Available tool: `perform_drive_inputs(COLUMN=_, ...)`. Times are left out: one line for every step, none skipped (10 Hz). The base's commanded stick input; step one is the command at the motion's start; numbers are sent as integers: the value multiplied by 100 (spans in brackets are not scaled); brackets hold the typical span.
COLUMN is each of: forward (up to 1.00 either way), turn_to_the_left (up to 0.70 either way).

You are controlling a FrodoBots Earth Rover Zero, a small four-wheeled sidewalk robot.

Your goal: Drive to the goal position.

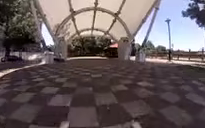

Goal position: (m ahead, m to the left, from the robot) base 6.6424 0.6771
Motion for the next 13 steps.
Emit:
perform_drive_inputs(forward=70, turn_to_the_left=0)
perform_drive_inputs(forward=70, turn_to_the_left=0)
perform_drive_inputs(forward=70, turn_to_the_left=0)
perform_drive_inputs(forward=70, turn_to_the_left=0)
perform_drive_inputs(forward=70, turn_to_the_left=0)
perform_drive_inputs(forward=70, turn_to_the_left=0)
perform_drive_inputs(forward=70, turn_to_the_left=0)
perform_drive_inputs(forward=70, turn_to_the_left=0)
perform_drive_inputs(forward=70, turn_to_the_left=0)
perform_drive_inputs(forward=70, turn_to_the_left=25)
perform_drive_inputs(forward=70, turn_to_the_left=27)
perform_drive_inputs(forward=70, turn_to_the_left=27)
perform_drive_inputs(forward=70, turn_to_the_left=27)
